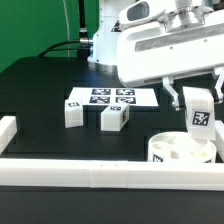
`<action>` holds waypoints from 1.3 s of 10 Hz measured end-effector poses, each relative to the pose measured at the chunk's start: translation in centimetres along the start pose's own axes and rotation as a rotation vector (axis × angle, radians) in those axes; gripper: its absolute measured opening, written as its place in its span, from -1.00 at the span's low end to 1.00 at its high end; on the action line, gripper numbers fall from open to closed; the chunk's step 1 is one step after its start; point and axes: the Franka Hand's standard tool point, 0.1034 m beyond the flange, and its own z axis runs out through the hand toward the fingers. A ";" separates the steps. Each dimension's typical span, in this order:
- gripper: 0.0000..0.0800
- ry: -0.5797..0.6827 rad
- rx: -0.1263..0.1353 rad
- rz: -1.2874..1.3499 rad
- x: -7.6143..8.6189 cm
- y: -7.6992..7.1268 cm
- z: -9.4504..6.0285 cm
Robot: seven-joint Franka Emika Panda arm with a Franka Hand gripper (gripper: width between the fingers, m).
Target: Assemble stool
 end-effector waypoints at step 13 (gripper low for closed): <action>-0.18 0.011 -0.001 -0.002 -1.5 -0.1 1.2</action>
Offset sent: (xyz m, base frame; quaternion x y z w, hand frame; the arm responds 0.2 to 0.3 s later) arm -0.0007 0.0046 -0.0025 -0.0051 0.0020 0.0127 0.9999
